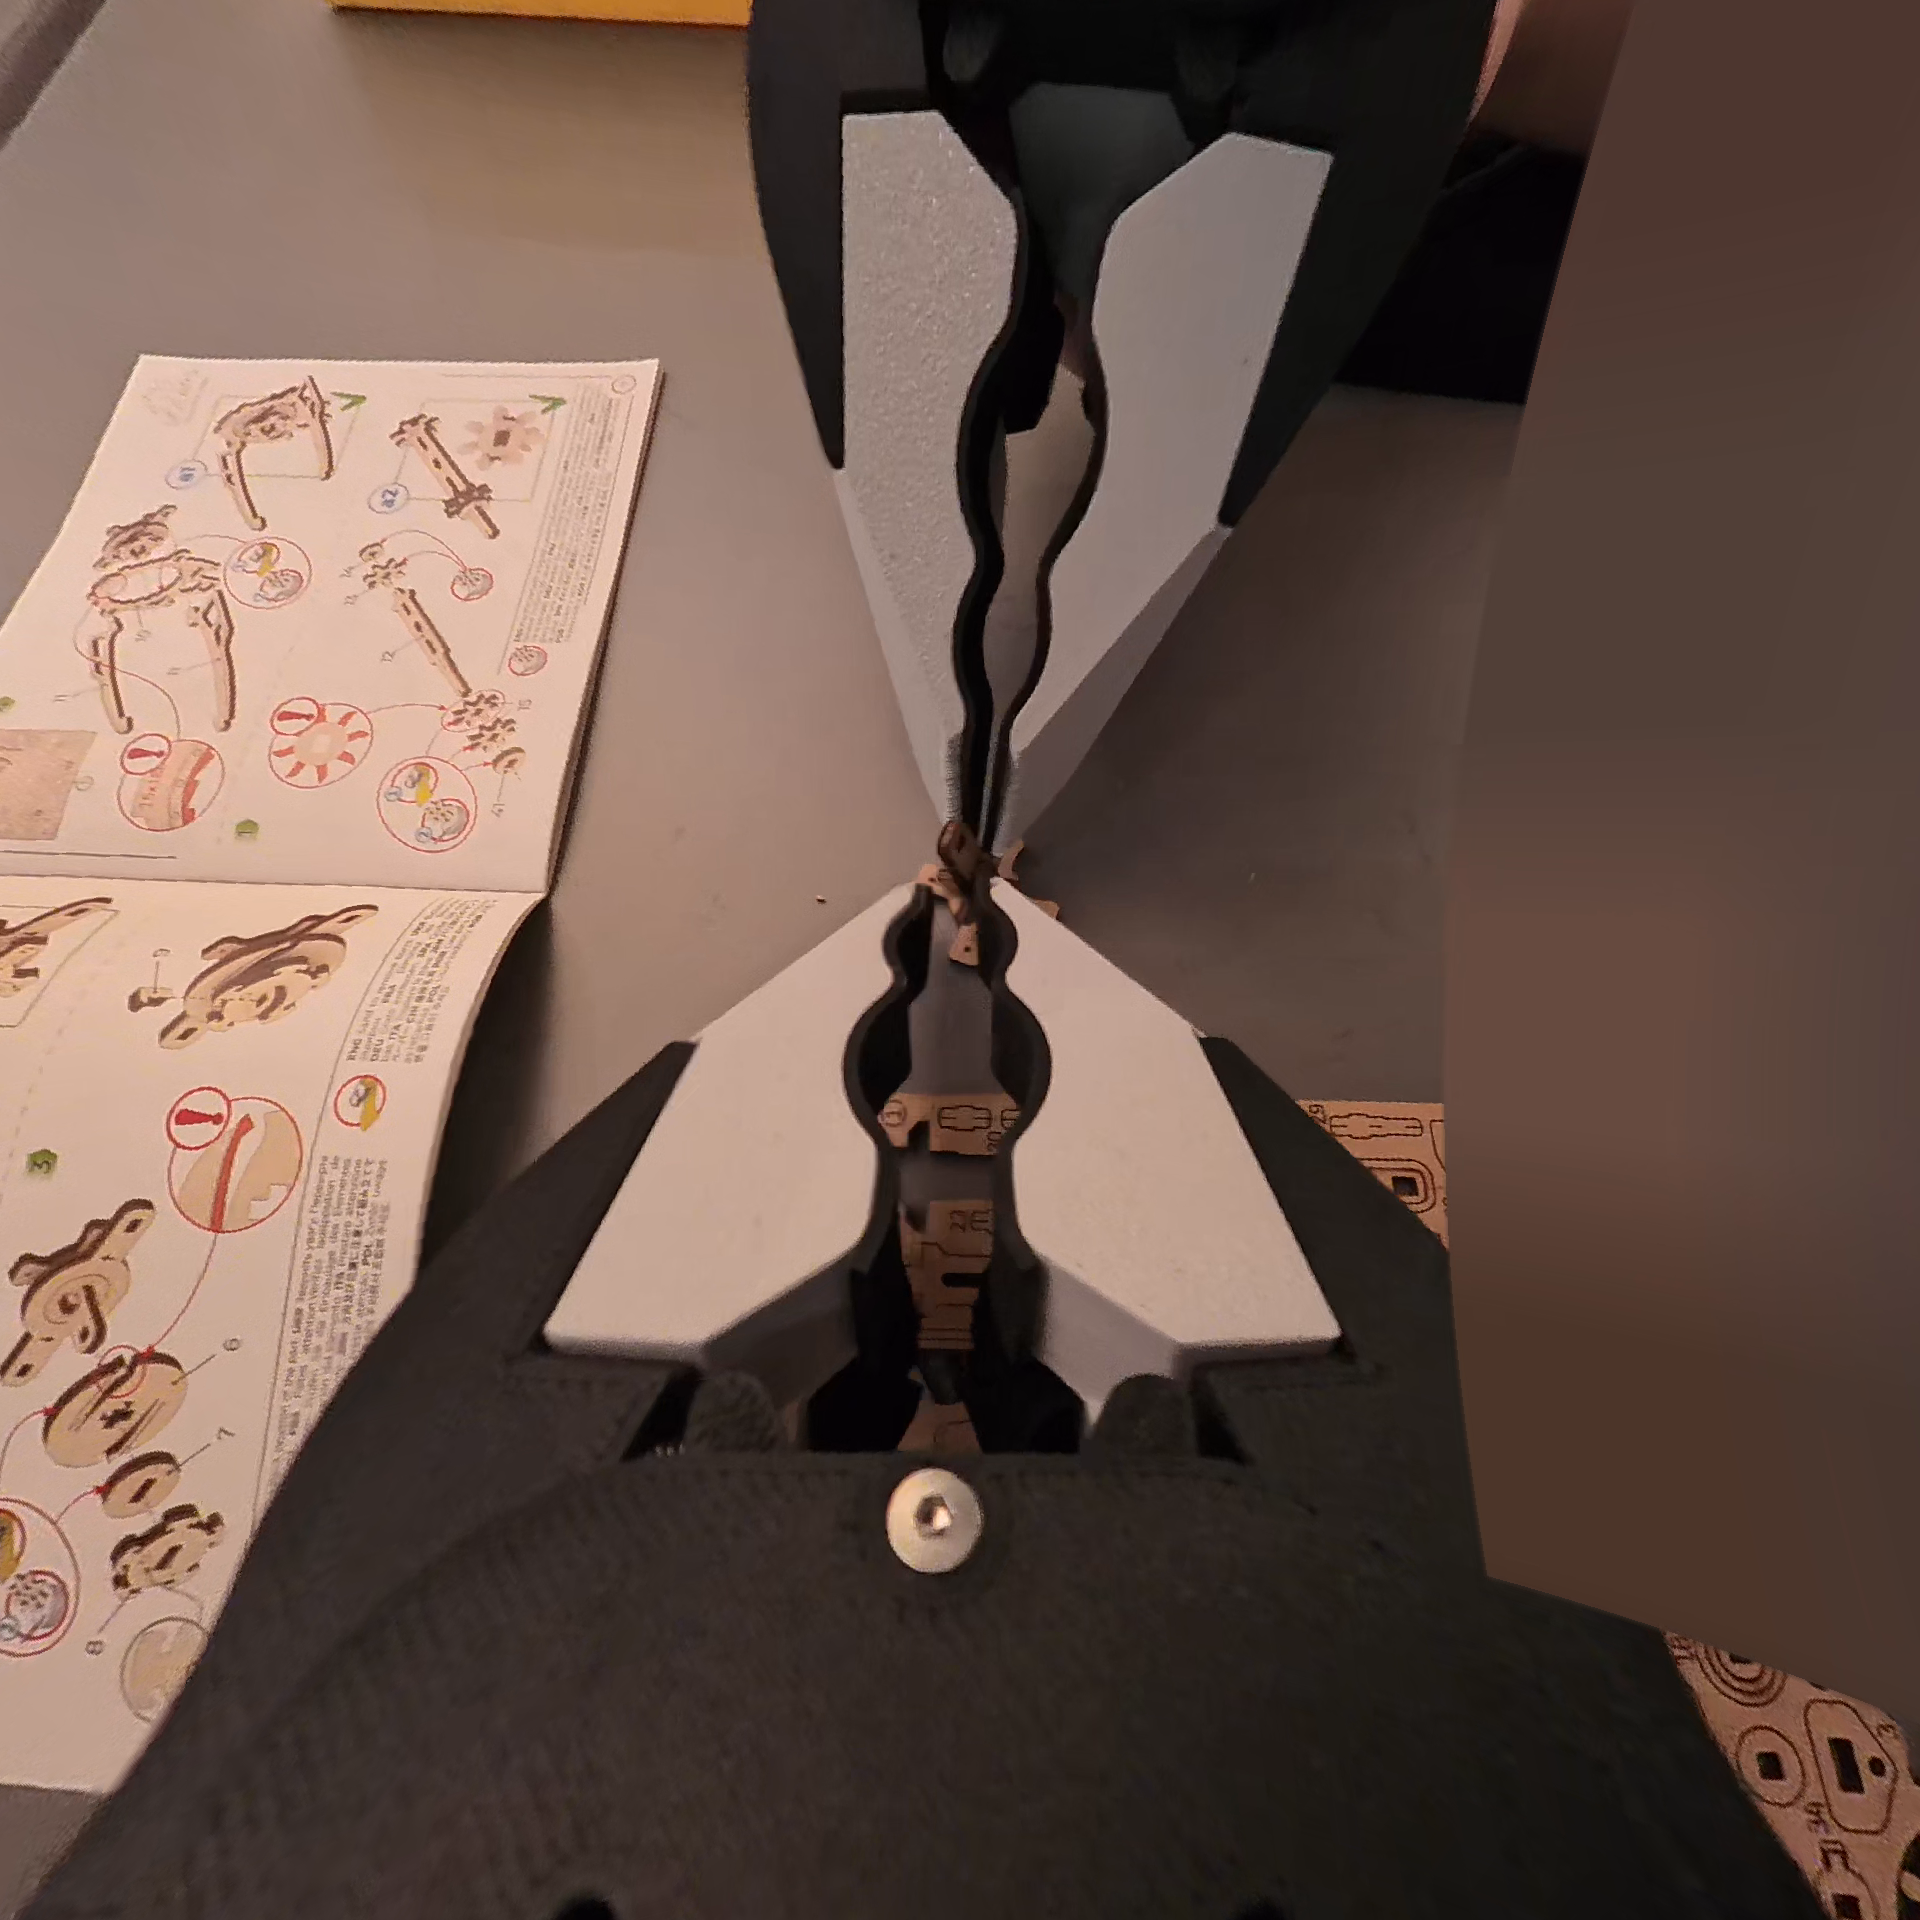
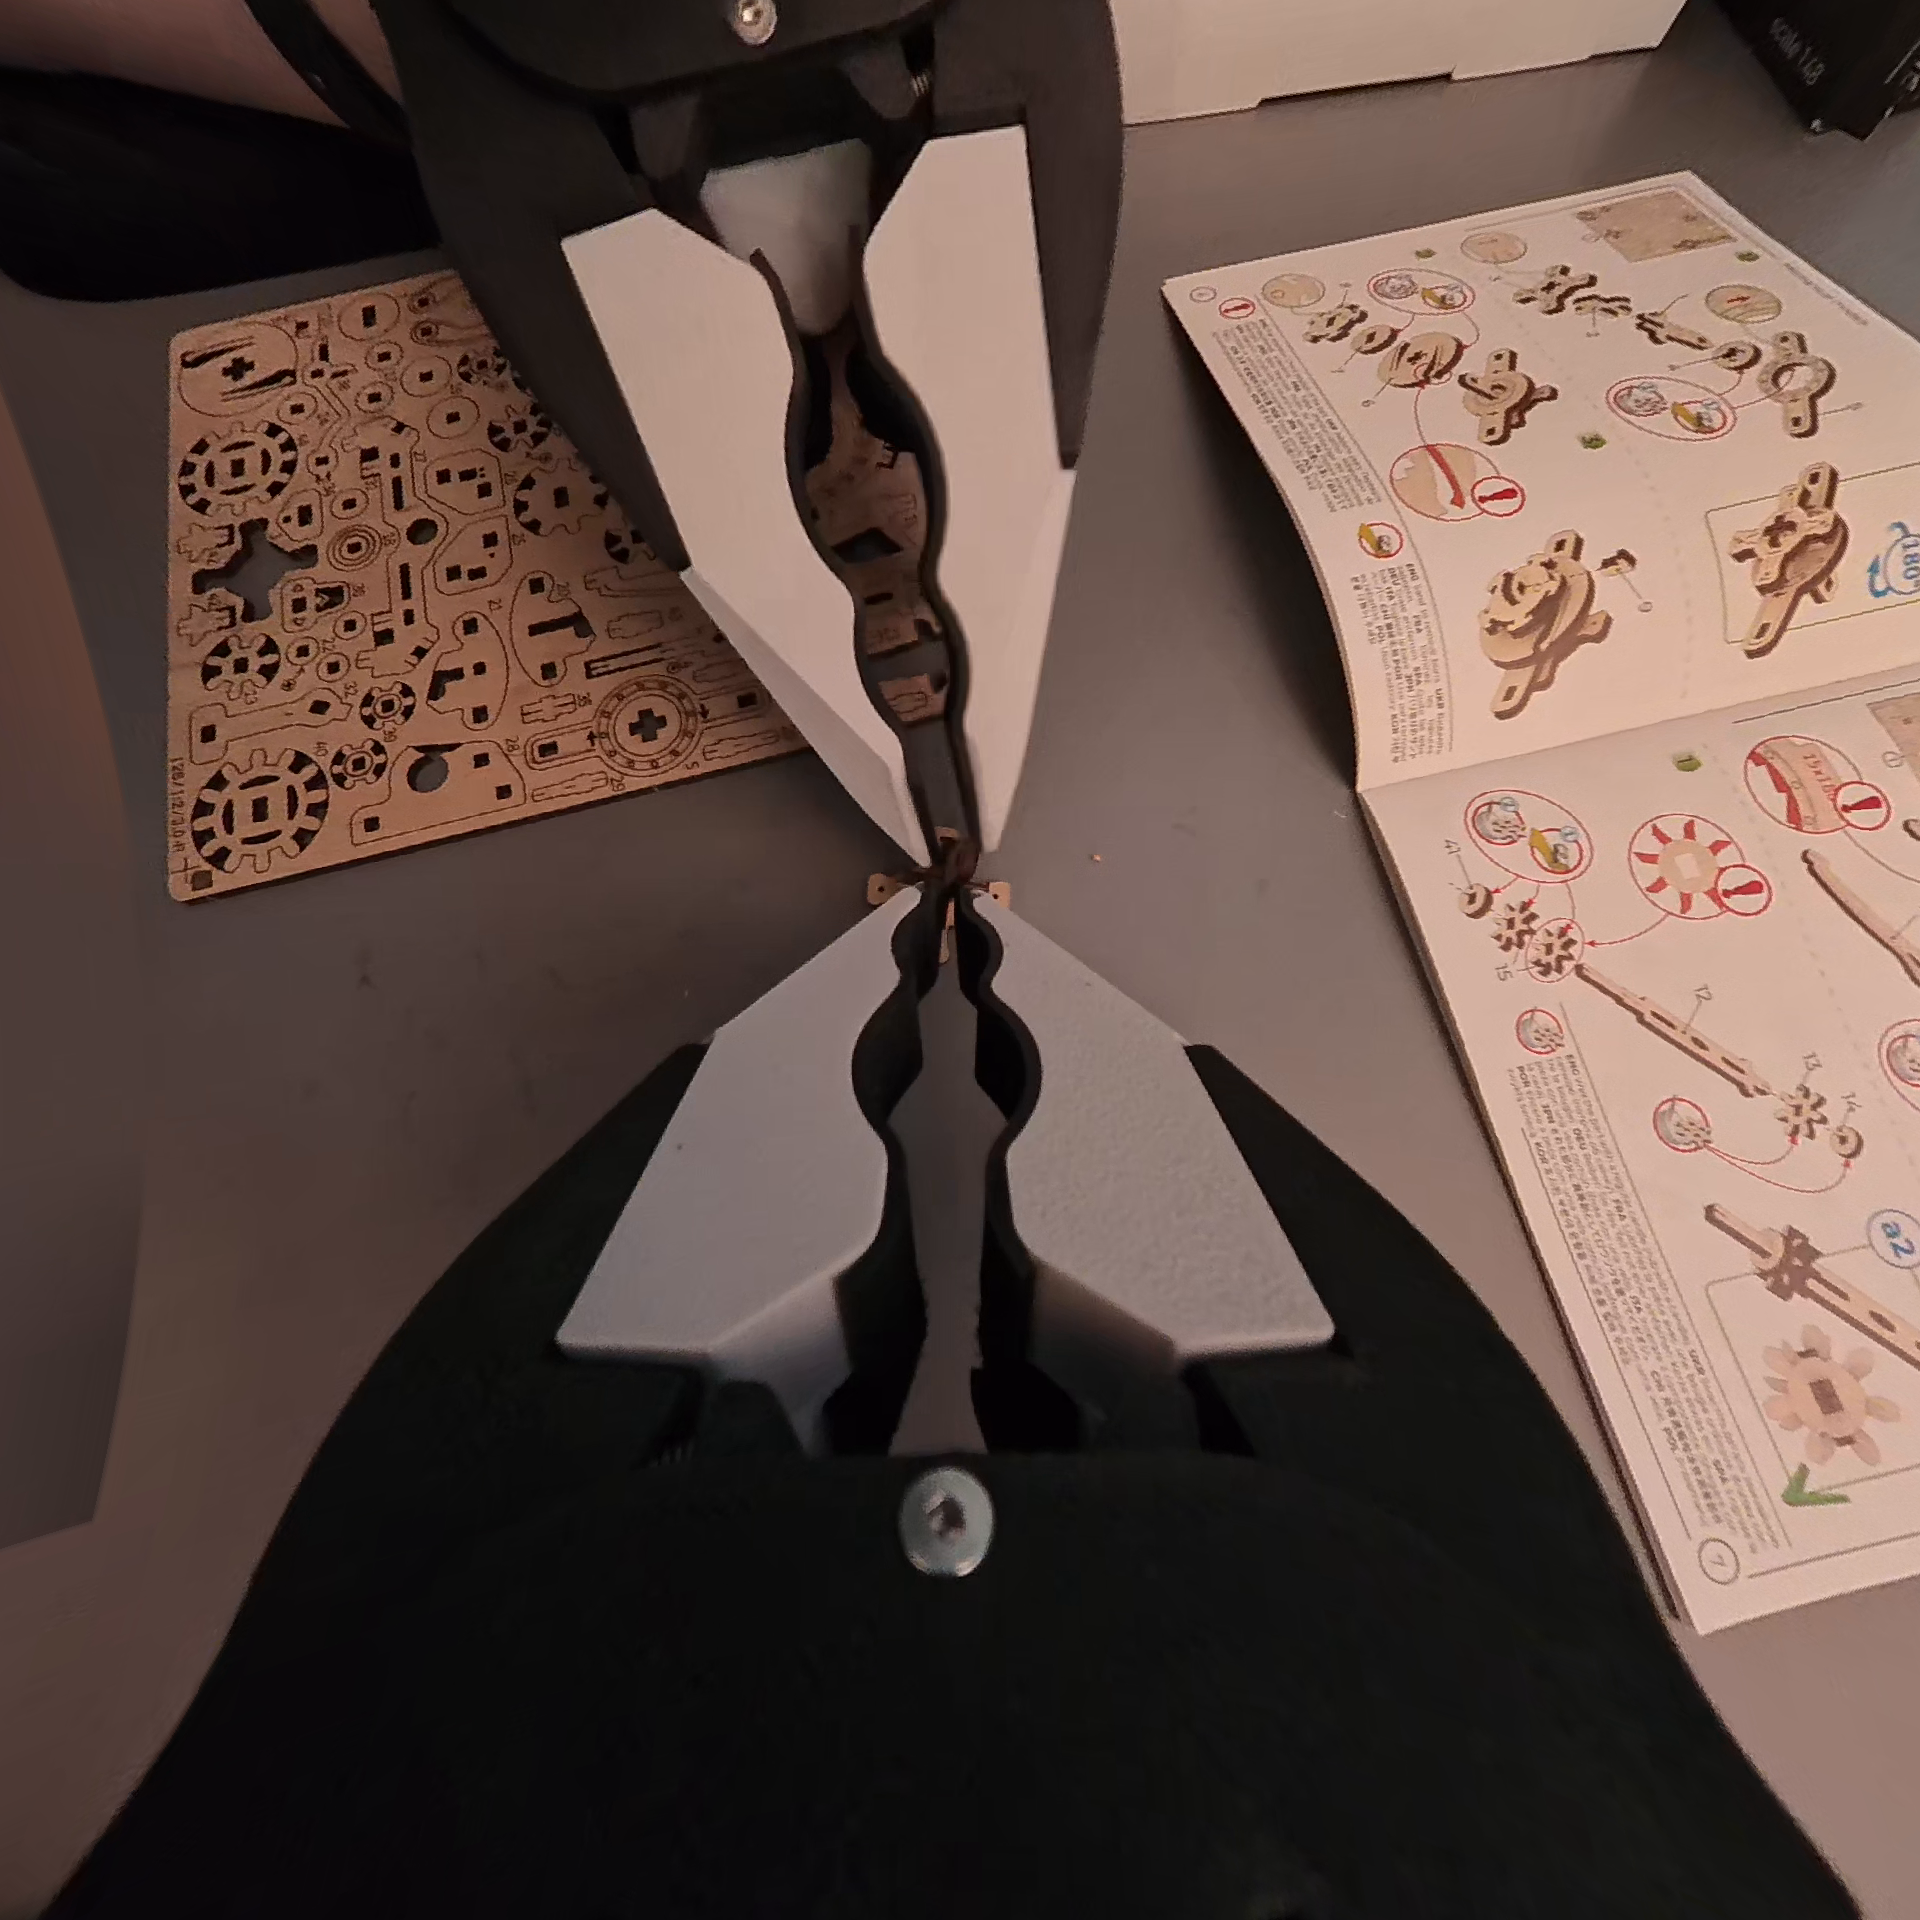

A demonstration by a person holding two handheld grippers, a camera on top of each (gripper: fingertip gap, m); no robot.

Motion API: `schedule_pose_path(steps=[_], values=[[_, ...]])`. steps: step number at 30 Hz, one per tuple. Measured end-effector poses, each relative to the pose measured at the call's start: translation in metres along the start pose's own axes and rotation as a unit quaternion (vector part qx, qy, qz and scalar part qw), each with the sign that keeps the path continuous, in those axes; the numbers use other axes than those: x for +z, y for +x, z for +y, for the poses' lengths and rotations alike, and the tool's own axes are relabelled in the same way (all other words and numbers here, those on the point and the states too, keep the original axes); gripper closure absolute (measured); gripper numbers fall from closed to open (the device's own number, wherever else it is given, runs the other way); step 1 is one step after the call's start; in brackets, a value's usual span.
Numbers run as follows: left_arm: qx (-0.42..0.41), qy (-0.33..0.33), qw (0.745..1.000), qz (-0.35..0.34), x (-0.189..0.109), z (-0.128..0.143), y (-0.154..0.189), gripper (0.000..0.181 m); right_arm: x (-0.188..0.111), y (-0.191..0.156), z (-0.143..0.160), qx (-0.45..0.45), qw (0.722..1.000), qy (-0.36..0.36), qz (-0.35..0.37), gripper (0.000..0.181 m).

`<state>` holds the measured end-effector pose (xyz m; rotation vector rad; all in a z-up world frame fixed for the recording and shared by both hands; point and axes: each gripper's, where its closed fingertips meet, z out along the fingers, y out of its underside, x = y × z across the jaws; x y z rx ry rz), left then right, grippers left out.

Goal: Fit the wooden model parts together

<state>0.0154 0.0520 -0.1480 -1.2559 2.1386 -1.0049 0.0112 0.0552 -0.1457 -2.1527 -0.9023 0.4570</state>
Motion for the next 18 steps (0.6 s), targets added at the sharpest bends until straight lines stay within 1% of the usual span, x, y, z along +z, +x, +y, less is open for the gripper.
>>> schedule_pose_path(steps=[5, 7, 15, 18], values=[[-0.005, 0.009, 1.0, 0.004, -0.003, -0.003, -0.003, 0.164, 0.001, -0.001, 0.0, -0.002, 1.0, 0.0, -0.002, 0.181], [-0.005, 0.021, 1.0, 0.017, -0.004, -0.007, 0.001, 0.164, 0.001, -0.001, 0.0, -0.002, 1.0, 0.0, -0.002, 0.181], [0.014, 0.0, 1.0, 0.025, -0.002, 0.001, 0.003, 0.172, 0.001, -0.004, -0.001, -0.006, 1.0, 0.002, -0.008, 0.181], [0.019, -0.002, 0.999, 0.037, -0.001, 0.003, 0.006, 0.179, 0.001, -0.004, -0.001, 0.002, 1.0, 0.005, -0.016, 0.18]])
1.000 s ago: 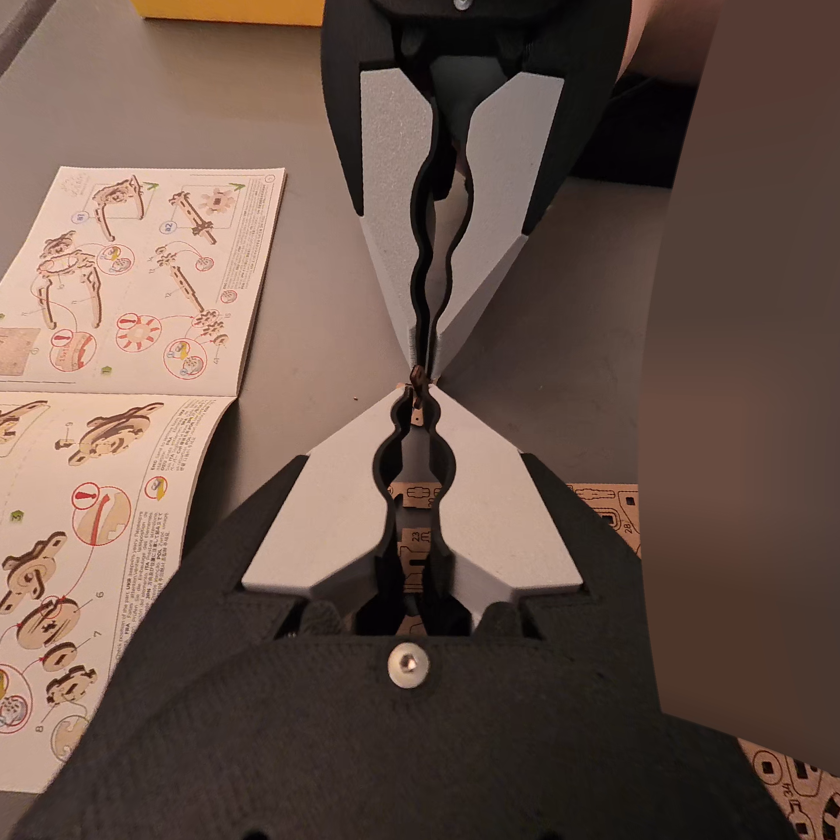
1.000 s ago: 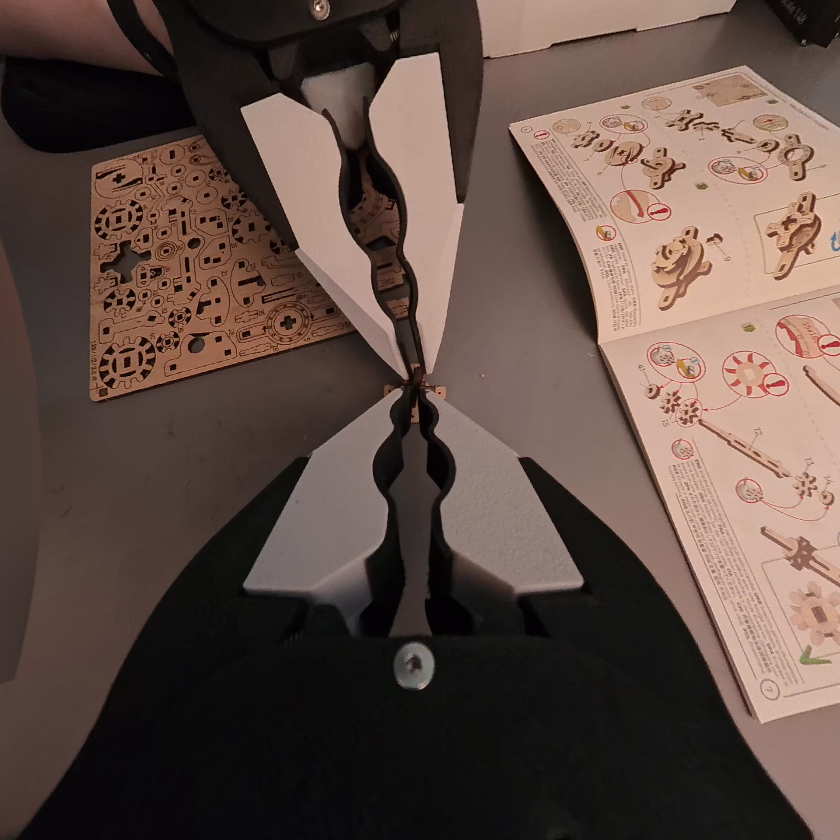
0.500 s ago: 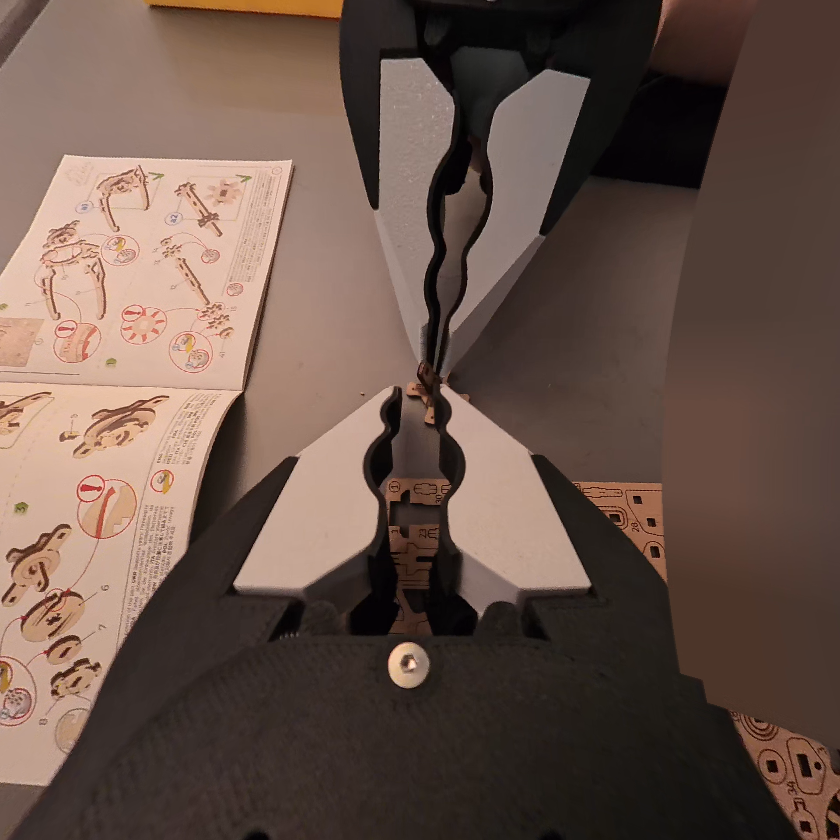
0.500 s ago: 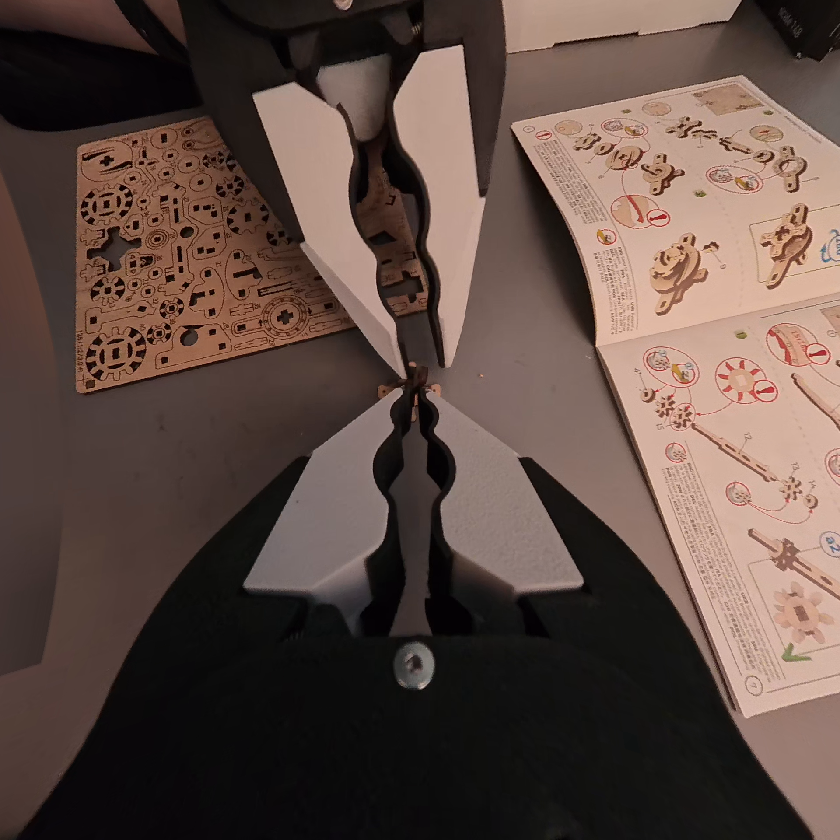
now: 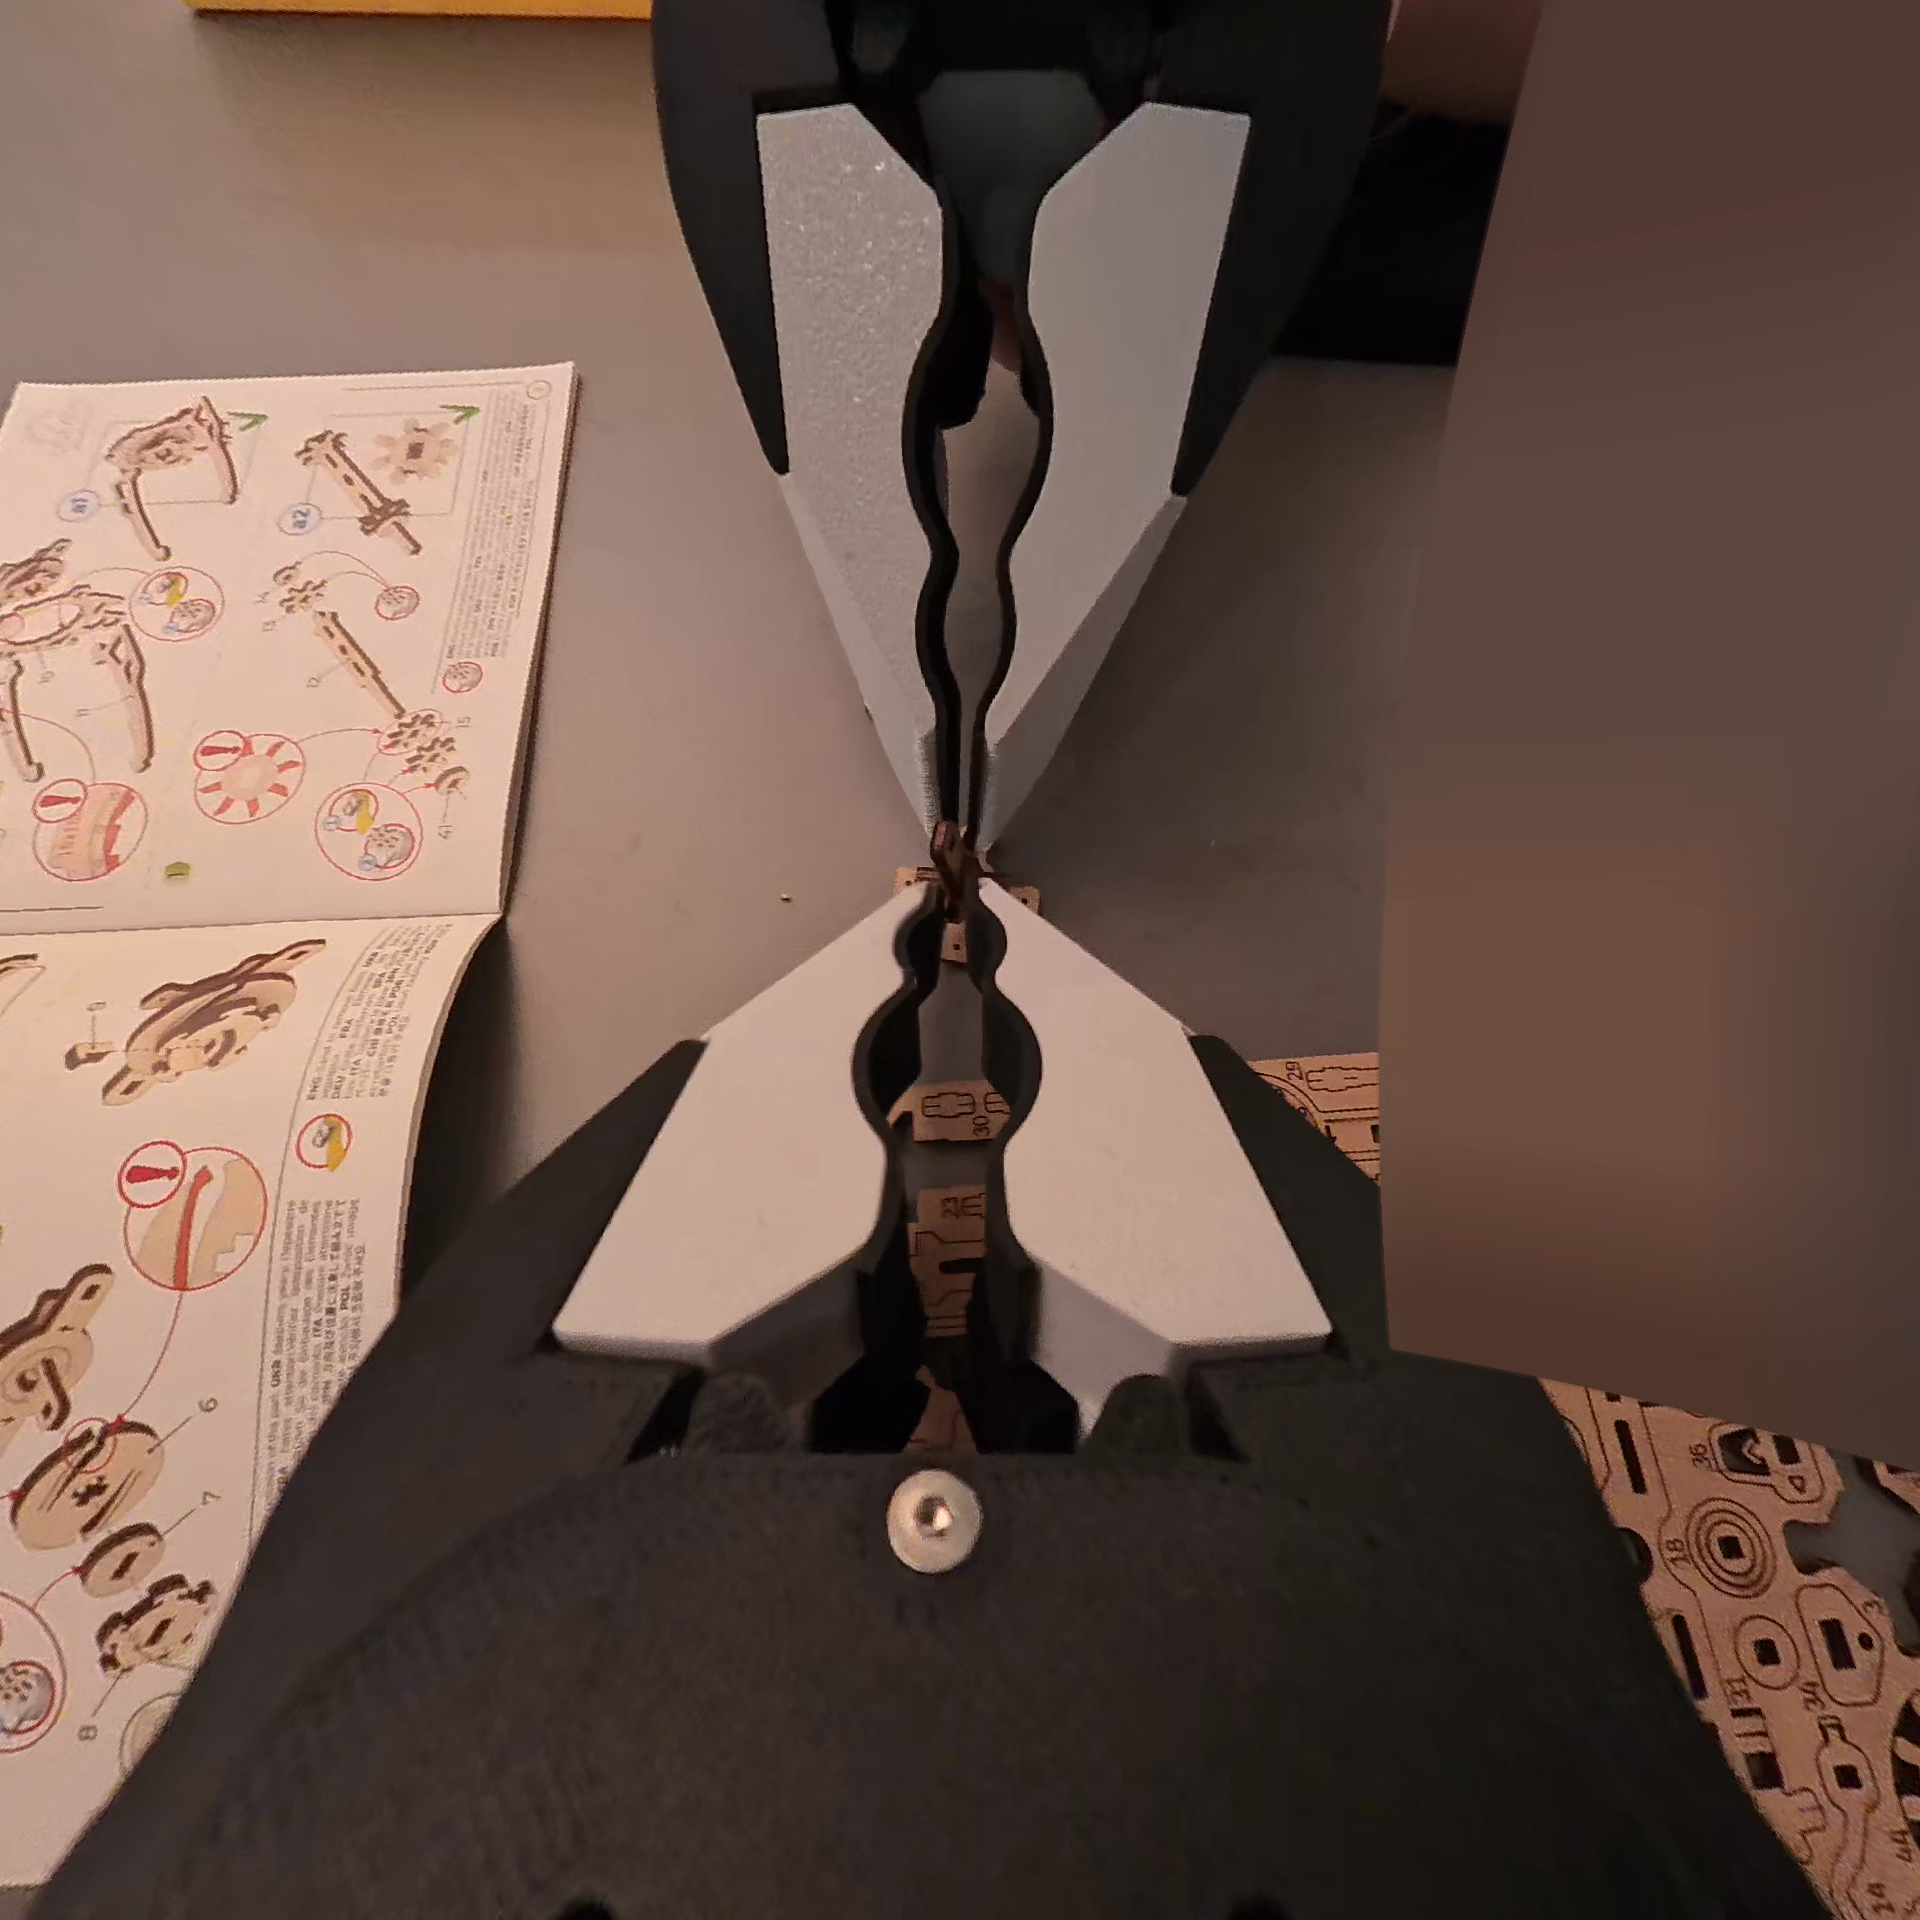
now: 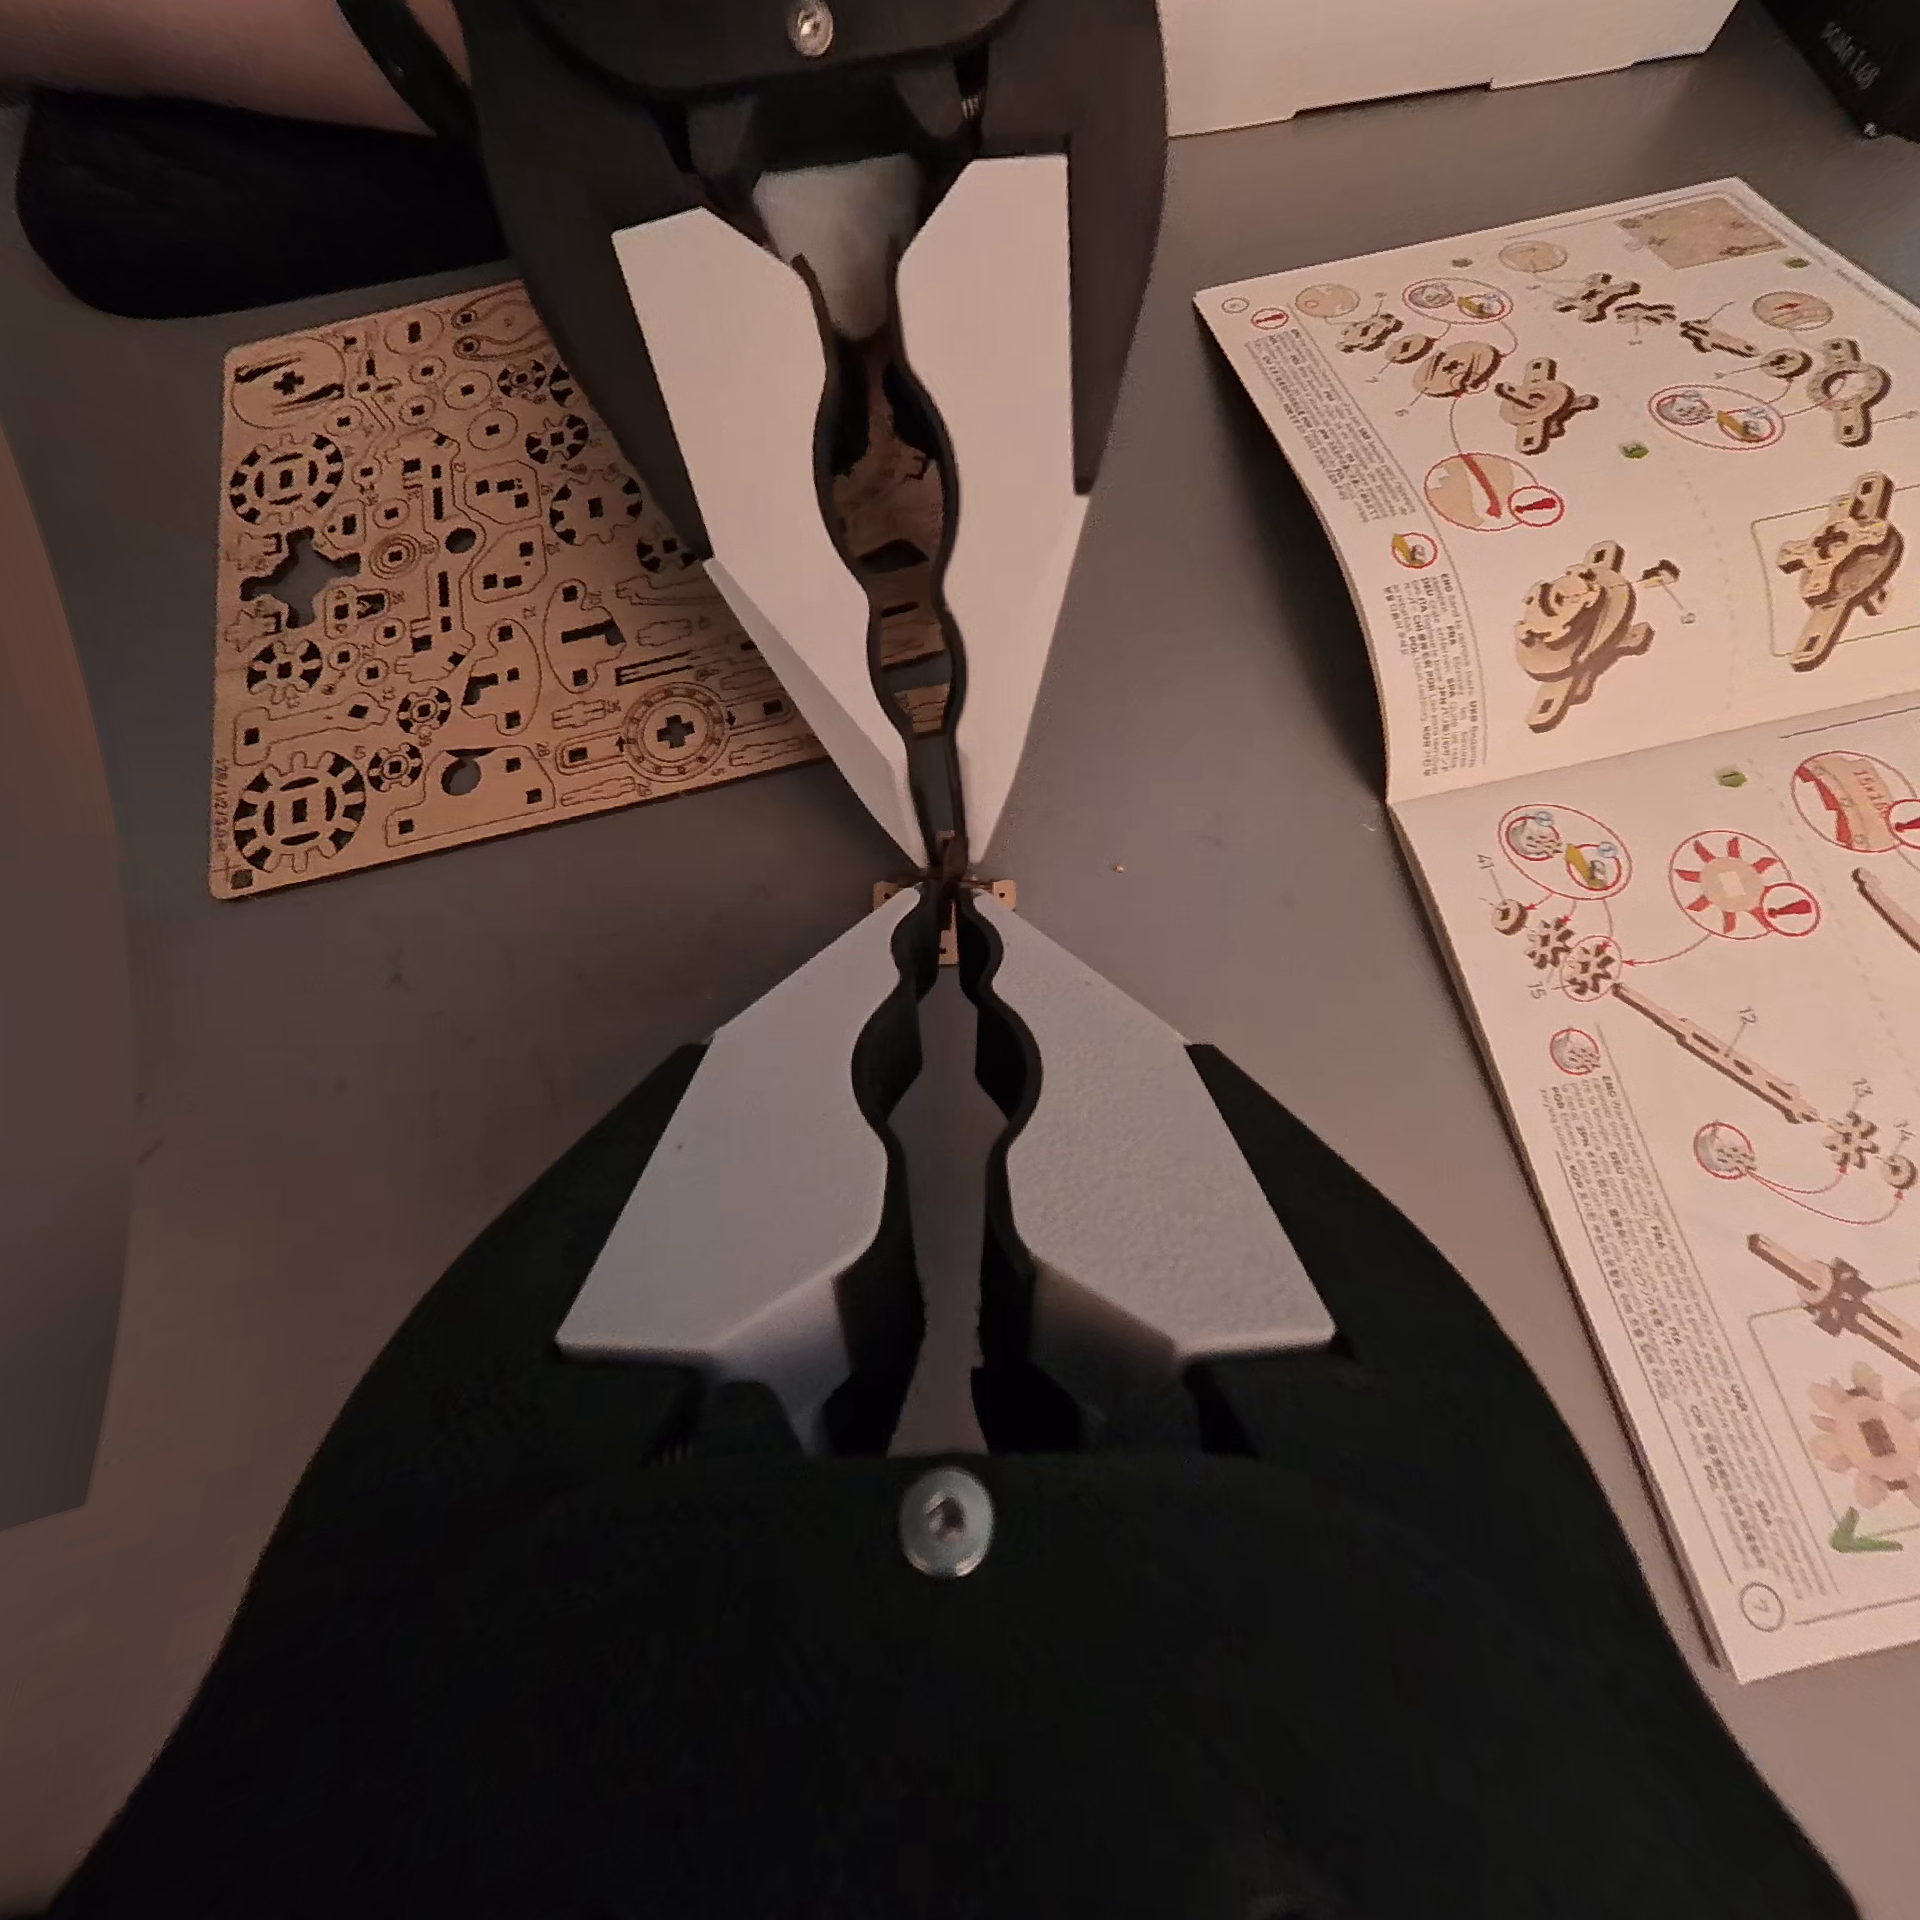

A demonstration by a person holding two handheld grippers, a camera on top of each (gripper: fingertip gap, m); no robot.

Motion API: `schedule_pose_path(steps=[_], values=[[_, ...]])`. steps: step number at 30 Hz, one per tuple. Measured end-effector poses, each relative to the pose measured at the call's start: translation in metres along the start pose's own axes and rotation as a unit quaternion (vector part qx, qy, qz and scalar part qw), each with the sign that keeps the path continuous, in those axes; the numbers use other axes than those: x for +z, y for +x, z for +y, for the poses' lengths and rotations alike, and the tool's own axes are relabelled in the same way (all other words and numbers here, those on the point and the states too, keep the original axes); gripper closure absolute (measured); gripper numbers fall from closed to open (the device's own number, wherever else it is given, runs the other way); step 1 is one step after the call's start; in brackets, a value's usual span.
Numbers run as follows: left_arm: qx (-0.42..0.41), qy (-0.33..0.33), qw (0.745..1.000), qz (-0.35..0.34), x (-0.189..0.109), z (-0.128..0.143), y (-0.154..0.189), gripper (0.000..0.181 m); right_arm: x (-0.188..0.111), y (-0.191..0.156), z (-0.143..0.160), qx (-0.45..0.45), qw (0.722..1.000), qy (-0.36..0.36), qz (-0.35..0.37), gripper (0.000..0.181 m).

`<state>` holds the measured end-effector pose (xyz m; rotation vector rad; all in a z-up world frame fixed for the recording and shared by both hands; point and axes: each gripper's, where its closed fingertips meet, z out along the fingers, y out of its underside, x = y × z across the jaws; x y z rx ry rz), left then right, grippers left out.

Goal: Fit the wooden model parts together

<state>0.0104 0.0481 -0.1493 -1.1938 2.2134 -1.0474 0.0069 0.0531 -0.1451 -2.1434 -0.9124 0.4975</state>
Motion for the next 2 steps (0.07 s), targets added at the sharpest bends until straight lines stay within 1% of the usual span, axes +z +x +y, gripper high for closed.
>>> schedule_pose_path(steps=[2], values=[[0.006, -0.001, 1.0, -0.002, 0.0003, 0.0, 0.0002, 0.18, 0.0, 0.0001, 0.0002, 0.007, 1.0, 0.002, -0.003, 0.18]])
